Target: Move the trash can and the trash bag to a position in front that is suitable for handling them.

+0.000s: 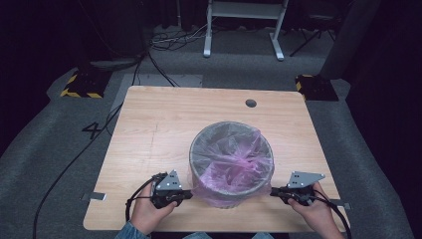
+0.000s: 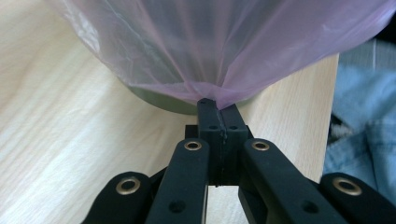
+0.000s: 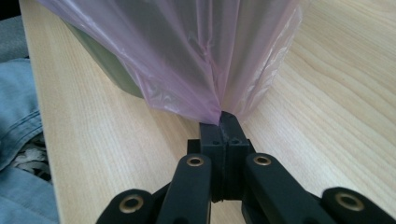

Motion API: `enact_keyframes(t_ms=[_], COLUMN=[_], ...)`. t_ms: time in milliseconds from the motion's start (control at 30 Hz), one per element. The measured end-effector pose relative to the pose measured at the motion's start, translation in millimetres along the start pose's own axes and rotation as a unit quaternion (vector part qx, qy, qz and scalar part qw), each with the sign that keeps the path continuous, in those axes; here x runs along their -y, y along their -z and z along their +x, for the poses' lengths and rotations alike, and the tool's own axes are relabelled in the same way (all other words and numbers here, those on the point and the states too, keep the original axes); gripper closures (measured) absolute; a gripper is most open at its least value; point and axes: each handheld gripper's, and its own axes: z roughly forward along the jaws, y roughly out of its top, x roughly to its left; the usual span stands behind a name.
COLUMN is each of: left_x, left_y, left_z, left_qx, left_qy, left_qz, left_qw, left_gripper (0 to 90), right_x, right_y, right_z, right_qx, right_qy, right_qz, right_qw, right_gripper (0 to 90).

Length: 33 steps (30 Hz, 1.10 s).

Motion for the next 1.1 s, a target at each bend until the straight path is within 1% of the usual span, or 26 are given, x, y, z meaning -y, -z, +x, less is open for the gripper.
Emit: enact_keyframes(t_ms=[33,67,100,167,200,233,267,333,400,433,467,500,567,600,633,667,700,733,800,833,933,967,1000,1067,1100], left_x=[0.0,-0.8,-2.0,-5.1,-7.1,-7.1,-11.7,-17.1,-22.5,-25.1,-27.4,-29.6,-31.9,-36.4,-38.4,-40.3,-41.7,-43.0,-45.0,-46.0,-48.7,-48.7,-50.2,-52.4,-52.4], left_y=[5.8,11.9,18.1,28.8,33.4,33.4,40.9,46.1,49.8,51.6,53.4,55.1,55.7,53.5,50.9,48.3,45.3,42.6,39.1,38.1,39.3,39.3,40.3,40.8,40.8], left_z=[1.1,0.9,0.4,-2.9,-4.9,-4.9,-8.5,-11.4,-11.1,-9.8,-7.9,-5.3,-3.0,0.8,0.0,-1.4,-4.1,-6.3,-11.0,-12.3,-9.0,-9.0,-3.1,3.3,3.3], left_qx=[-0.013,-0.025,-0.032,-0.037,-0.041,-0.041,-0.047,-0.053,-0.052,-0.053,-0.059,-0.064,-0.066,-0.061,-0.057,-0.050,-0.043,-0.037,-0.037,-0.035,-0.052,-0.052,-0.067,-0.083,-0.083], left_qy=[0.000,-0.001,-0.006,-0.011,-0.016,-0.016,-0.027,-0.032,-0.035,-0.035,-0.036,-0.037,-0.035,-0.038,-0.041,-0.049,-0.052,-0.058,-0.064,-0.064,-0.061,-0.061,-0.055,-0.053,-0.053], left_qz=[-0.012,-0.021,-0.026,-0.035,-0.038,-0.038,-0.046,-0.053,-0.062,-0.066,-0.070,-0.073,-0.078,-0.077,-0.074,-0.071,-0.071,-0.069,-0.069,-0.073,-0.080,-0.080,-0.084,-0.087,-0.087], left_qw=[0.9998,0.9995,0.9991,0.9986,0.9983,0.9983,0.9974,0.9967,0.9962,0.9958,0.9952,0.9946,0.9942,0.9945,0.9948,0.9950,0.9952,0.9952,0.9949,0.9947,0.9936,0.9936,0.9927,0.9913,0.9913], left_gripper=[72.5,59.8,51.9,42.9,37.2,33.3,31.3,26.5,24.6,23.2,22.2,22.1,20.9,19.8,19.5,19.6,19.6,19.7,19.4,18.9,17.8,17.7,17.4,17.0,17.0], right_x=[-0.8,-2.2,-4.0,-9.2,-12.3,-15.7,-19.3,-27.2,-36.0,-40.6,-45.0,-49.0,-54.6,-56.9,-58.1,-59.8,-61.3,-63.0,-66.2,-67.5,-71.2,-72.4,-73.3,-75.1,-76.2], right_y=[2.6,5.6,9.1,17.1,21.0,25.3,29.6,37.1,41.7,42.3,41.7,40.3,36.4,34.7,34.0,33.6,33.8,34.5,36.1,36.7,36.3,35.2,33.9,31.2,30.3], right_z=[0.5,1.5,3.4,9.2,12.3,15.6,19.1,25.6,32.1,35.1,37.5,38.5,35.9,32.4,30.2,26.9,23.8,20.7,13.9,10.5,2.5,0.1,-2.5,-7.2,-8.6], right_qx=[0.000,0.009,0.018,0.021,0.018,0.020,0.022,0.021,0.021,0.018,0.018,0.020,0.024,0.028,0.028,0.030,0.034,0.043,0.064,0.072,0.084,0.088,0.089,0.086,0.086], right_qy=[0.000,0.001,0.006,0.020,0.026,0.033,0.038,0.040,0.044,0.047,0.047,0.045,0.046,0.043,0.043,0.041,0.034,0.028,0.024,0.021,0.018,0.019,0.018,0.024,0.023], right_qz=[0.001,-0.001,-0.009,-0.018,-0.020,-0.026,-0.035,-0.048,-0.068,-0.077,-0.083,-0.084,-0.080,-0.077,-0.076,-0.078,-0.082,-0.086,-0.093,-0.095,-0.099,-0.099,-0.099,-0.101,-0.102], right_qw=[1.0000,1.0000,0.9998,0.9994,0.9993,0.9989,0.9984,0.9978,0.9965,0.9958,0.9953,0.9952,0.9954,0.9957,0.9958,0.9957,0.9955,0.9949,0.9934,0.9926,0.9914,0.9910,0.9909,0.9909,0.9908], right_gripper=[74.3,58.4,47.7,33.4,29.3,27.7,25.7,22.9,21.8,23.0,26.5,33.5,51.9,65.1,73.6,81.2,86.6,89.3,90.0,90.0,88.8,86.8,85.5,83.6,82.9])
